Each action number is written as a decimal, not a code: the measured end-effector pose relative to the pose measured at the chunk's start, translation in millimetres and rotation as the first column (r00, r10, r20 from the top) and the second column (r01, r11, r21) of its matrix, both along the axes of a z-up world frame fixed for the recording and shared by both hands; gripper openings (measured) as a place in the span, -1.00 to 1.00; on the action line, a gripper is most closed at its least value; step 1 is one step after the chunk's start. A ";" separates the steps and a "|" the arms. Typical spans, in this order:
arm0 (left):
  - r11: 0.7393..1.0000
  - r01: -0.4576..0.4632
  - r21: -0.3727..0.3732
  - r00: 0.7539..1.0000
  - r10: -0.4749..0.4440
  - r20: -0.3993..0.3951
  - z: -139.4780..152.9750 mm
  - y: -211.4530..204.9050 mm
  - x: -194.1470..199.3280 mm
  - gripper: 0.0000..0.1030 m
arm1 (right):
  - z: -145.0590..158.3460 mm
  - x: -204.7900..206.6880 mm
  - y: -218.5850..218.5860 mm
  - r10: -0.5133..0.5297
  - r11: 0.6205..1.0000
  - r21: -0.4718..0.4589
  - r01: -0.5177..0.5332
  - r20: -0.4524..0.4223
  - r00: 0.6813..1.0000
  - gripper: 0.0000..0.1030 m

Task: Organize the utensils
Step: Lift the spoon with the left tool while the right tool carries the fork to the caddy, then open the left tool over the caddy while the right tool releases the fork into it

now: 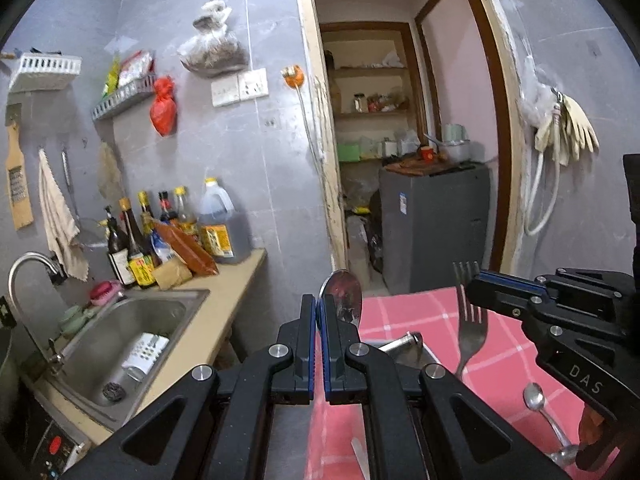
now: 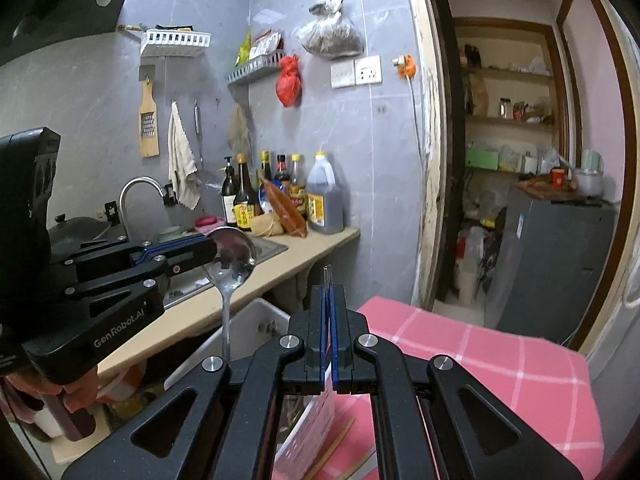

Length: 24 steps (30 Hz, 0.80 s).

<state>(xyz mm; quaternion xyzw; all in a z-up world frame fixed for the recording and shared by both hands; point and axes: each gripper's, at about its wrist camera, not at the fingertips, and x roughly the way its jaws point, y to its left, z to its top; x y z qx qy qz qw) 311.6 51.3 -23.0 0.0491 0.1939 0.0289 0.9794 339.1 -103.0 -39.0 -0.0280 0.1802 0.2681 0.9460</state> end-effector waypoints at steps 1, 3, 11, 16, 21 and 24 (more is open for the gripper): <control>1.000 0.009 -0.011 1.000 -0.009 -0.015 -2.0 0.3 0.5 -0.94 | -2.7 -0.7 -0.3 0.003 1.000 0.003 -0.003 -0.006 1.000 -0.95; 0.999 0.011 -0.035 0.999 -0.013 -0.046 -5.2 1.6 1.6 -0.93 | -8.2 -2.3 -2.2 0.009 1.000 0.008 -0.009 -0.022 1.000 -0.95; 0.984 0.047 -0.172 0.990 -0.068 -0.120 -10.6 9.7 0.8 -0.90 | -17.3 -6.8 -7.2 0.032 0.999 0.016 -0.031 -0.066 0.997 -0.93; 0.945 0.074 -0.318 0.975 -0.135 -0.174 -16.1 19.8 2.6 -0.83 | -20.9 -9.2 -15.0 0.034 0.998 0.049 -0.028 -0.106 0.994 -0.90; 0.930 0.061 -0.362 0.977 -0.130 -0.169 -18.8 21.2 -2.1 -0.83 | -15.2 -14.4 -24.6 0.021 0.997 0.079 -0.013 -0.103 0.994 -0.90; 0.918 0.059 -0.393 0.980 -0.128 -0.152 -15.2 23.1 -5.9 -0.80 | -9.3 -17.9 -31.9 0.004 0.996 0.094 0.005 -0.094 0.996 -0.90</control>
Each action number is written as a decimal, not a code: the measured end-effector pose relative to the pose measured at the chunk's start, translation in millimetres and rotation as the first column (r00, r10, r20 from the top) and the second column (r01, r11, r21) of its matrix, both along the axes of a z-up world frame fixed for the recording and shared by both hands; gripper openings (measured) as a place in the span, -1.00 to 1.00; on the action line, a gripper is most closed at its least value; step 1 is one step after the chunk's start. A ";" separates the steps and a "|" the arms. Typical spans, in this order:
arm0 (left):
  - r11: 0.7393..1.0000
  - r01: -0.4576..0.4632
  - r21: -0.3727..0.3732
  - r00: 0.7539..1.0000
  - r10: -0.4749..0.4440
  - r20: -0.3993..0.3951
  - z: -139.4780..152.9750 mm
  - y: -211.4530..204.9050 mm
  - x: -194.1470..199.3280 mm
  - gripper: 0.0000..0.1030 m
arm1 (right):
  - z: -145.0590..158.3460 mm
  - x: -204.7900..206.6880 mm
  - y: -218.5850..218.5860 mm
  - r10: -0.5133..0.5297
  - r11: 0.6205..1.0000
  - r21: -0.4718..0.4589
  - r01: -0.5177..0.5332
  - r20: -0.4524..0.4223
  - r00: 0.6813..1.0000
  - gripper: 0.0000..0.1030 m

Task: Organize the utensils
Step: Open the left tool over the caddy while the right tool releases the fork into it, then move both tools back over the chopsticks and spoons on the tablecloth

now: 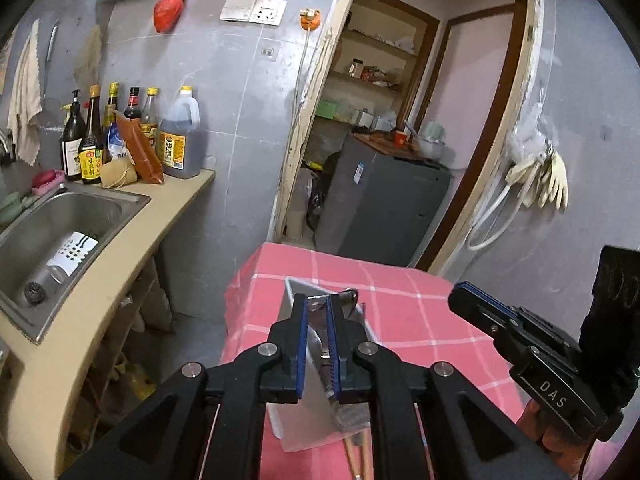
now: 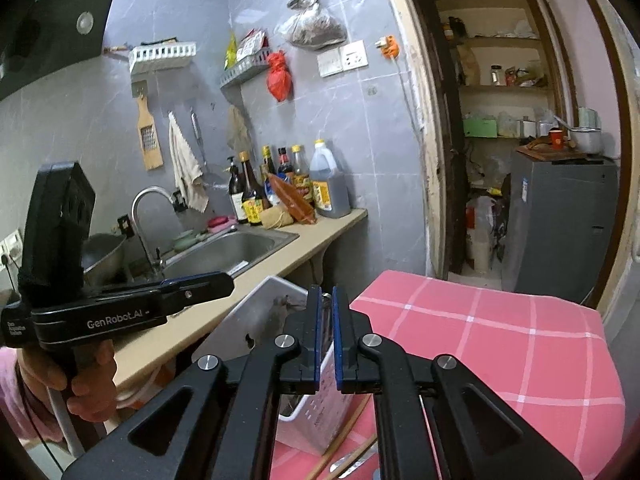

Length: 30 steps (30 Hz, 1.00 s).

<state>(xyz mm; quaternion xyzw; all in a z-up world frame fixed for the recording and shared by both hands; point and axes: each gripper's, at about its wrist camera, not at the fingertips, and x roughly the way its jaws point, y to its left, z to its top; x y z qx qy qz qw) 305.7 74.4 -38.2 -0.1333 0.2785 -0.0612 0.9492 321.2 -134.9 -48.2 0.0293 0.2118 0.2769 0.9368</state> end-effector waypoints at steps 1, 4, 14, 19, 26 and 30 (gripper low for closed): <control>1.000 -0.003 -0.008 1.000 0.003 0.006 1.8 0.0 -1.9 -0.78 | 2.9 -1.6 -3.5 -0.012 1.000 0.005 0.012 0.006 1.000 -0.89; 1.000 -0.005 -0.020 0.999 0.006 0.037 10.7 -3.2 -8.8 -0.62 | 14.0 -9.8 -16.3 -0.055 0.998 0.030 0.054 0.033 0.998 -0.66; 0.999 -0.027 -0.017 0.986 0.030 0.162 41.4 -34.1 -35.1 0.44 | 52.2 -44.2 -69.3 -0.233 0.970 0.099 0.222 0.118 0.965 0.17; 0.998 -0.051 -0.024 0.976 0.055 0.212 48.6 -54.8 -47.7 0.87 | 62.0 -61.6 -98.9 -0.315 0.948 0.104 0.302 0.151 0.937 0.93; 0.998 -0.057 0.004 0.975 0.055 0.215 43.2 -84.1 -59.2 0.99 | 63.8 -76.7 -127.5 -0.345 0.938 0.096 0.333 0.160 0.925 0.98; 0.997 -0.061 0.049 0.978 0.050 0.205 34.2 -100.9 -69.5 0.99 | 59.9 -83.0 -141.2 -0.348 0.937 0.081 0.339 0.150 0.925 0.98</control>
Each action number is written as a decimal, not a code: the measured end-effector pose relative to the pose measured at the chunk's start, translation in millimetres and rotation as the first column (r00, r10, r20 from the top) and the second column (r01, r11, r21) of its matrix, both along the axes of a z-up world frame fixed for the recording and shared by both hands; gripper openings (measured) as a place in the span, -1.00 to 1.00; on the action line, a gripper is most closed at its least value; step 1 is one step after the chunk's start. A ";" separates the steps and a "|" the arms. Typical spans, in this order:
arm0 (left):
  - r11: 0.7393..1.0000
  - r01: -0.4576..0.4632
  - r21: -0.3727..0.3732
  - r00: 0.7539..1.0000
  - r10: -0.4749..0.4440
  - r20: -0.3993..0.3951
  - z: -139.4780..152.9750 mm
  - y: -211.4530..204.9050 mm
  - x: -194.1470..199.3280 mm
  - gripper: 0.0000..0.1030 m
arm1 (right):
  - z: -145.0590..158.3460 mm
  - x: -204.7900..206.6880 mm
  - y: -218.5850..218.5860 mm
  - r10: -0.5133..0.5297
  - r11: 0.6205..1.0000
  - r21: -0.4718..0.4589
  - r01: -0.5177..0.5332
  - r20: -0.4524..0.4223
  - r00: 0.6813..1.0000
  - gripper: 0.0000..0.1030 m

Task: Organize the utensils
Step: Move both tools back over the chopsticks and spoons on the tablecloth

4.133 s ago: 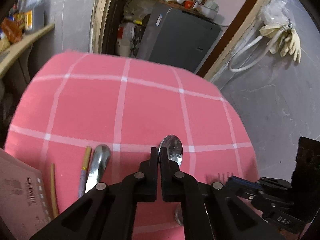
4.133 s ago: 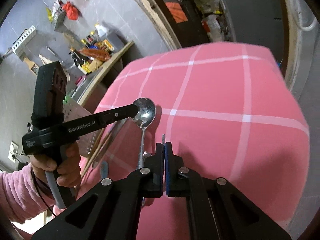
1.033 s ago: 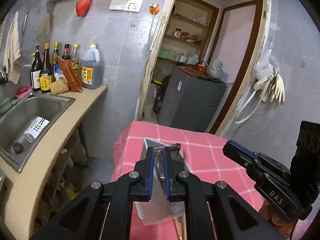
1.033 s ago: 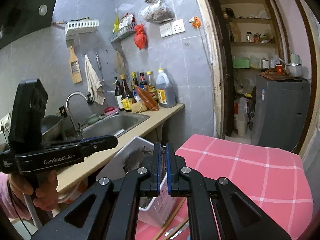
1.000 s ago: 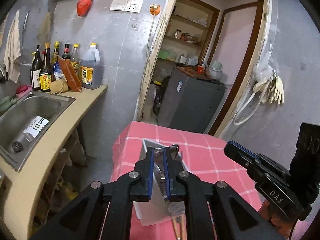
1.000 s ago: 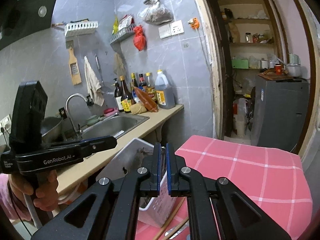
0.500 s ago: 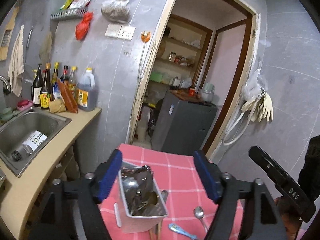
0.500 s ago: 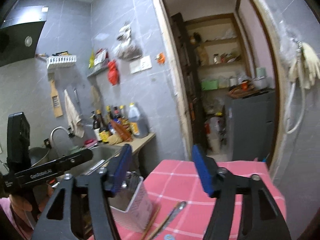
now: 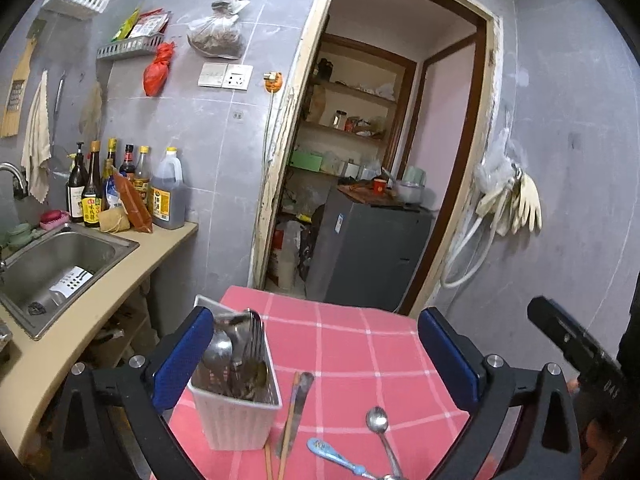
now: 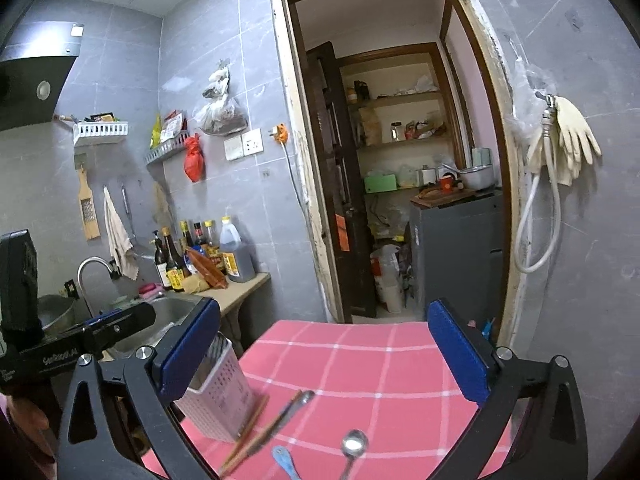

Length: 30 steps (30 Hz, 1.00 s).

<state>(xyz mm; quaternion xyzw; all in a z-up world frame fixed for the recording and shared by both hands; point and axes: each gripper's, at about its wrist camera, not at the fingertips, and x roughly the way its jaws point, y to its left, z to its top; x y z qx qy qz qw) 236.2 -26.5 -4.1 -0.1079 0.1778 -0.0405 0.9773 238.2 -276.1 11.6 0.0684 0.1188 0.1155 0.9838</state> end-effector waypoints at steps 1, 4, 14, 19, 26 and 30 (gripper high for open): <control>1.000 -0.001 0.009 1.000 0.001 -0.002 -1.3 -2.3 -1.9 0.99 | -2.3 -1.0 -3.5 -0.001 1.000 -0.004 0.001 -0.007 1.000 0.98; 0.999 0.007 0.039 0.999 -0.005 -0.036 -9.6 -11.5 -6.4 0.99 | -9.4 -0.7 -13.6 0.002 1.000 -0.010 -0.002 -0.035 0.999 0.98; 0.998 0.011 0.068 0.988 -0.001 -0.152 -46.2 -21.8 3.2 0.99 | -53.9 19.0 -38.4 0.055 0.998 -0.004 -0.057 -0.173 0.983 0.98; 0.996 0.003 0.088 0.979 0.015 -0.205 -65.8 -28.3 11.7 0.99 | -76.9 35.4 -43.1 0.084 0.996 0.019 -0.082 -0.239 0.967 0.98; 0.998 -0.015 0.060 0.953 0.033 -0.300 -95.4 -28.6 23.2 0.75 | -115.7 63.1 -40.9 0.141 0.990 0.049 -0.132 -0.337 0.931 0.97; 0.998 -0.034 0.049 0.936 0.049 -0.348 -111.4 -27.8 28.8 0.57 | -137.6 78.1 -36.7 0.173 0.985 0.075 -0.156 -0.391 0.904 0.79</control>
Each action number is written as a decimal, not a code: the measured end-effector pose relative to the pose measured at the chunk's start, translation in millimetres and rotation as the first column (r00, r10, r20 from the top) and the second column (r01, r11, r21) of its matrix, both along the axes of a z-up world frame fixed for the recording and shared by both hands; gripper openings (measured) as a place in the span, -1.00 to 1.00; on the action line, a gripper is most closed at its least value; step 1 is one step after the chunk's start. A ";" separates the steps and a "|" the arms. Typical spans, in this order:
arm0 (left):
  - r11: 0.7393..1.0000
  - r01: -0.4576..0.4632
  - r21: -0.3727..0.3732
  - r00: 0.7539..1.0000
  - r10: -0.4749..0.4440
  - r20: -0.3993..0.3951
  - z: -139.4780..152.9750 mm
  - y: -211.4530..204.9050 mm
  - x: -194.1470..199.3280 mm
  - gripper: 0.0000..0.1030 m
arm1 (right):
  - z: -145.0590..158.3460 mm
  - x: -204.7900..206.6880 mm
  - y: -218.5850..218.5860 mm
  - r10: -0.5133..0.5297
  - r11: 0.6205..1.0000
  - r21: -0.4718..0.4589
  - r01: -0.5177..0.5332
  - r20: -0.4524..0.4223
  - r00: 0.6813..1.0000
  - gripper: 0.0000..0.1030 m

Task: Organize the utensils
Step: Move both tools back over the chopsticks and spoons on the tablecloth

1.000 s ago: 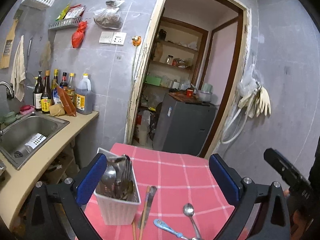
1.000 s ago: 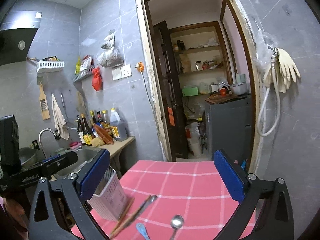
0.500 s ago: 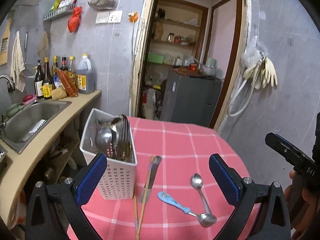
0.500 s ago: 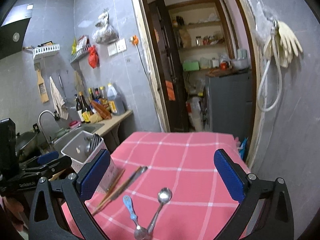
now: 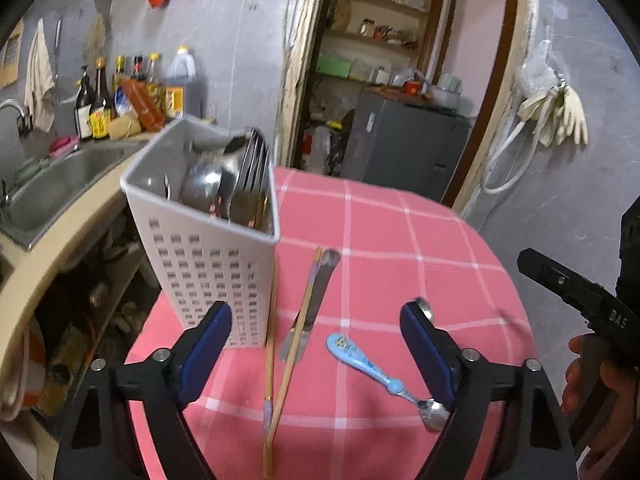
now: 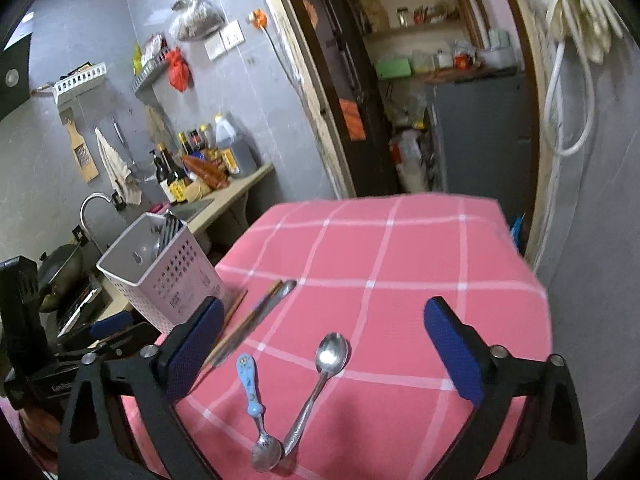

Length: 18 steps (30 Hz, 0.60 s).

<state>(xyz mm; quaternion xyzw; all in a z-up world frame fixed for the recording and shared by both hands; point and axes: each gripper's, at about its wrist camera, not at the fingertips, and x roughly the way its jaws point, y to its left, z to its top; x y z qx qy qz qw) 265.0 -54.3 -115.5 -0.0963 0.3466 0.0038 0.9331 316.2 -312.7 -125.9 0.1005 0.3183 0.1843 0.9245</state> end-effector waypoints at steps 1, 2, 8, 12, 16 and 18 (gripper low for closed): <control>1.000 -0.007 -0.005 1.000 0.007 -0.014 -3.9 0.7 1.9 0.53 | -5.1 3.2 1.3 0.006 1.000 0.002 -0.006 -0.015 1.000 0.74; 1.000 -0.018 -0.010 1.000 0.017 -0.026 -8.0 1.6 3.9 0.47 | -12.6 8.1 3.8 0.018 1.000 0.006 -0.018 -0.038 0.999 0.64; 0.997 -0.077 -0.017 0.991 0.074 -0.110 -32.4 6.2 18.7 0.27 | -50.4 31.5 21.1 0.063 0.998 -0.006 -0.065 -0.160 0.985 0.34; 0.995 -0.100 -0.017 0.982 0.096 -0.164 -48.2 6.1 26.4 0.13 | -73.0 44.6 32.5 0.079 0.996 -0.027 -0.087 -0.234 0.969 0.17; 0.992 -0.123 -0.039 0.970 0.111 -0.217 -61.7 9.0 33.6 0.03 | -89.0 55.7 40.4 0.081 0.995 -0.026 -0.093 -0.296 0.952 -0.01; 0.990 -0.129 -0.053 0.965 0.113 -0.235 -65.8 9.8 36.7 -0.04 | -95.4 60.4 43.7 0.083 0.995 -0.020 -0.094 -0.319 0.944 -0.09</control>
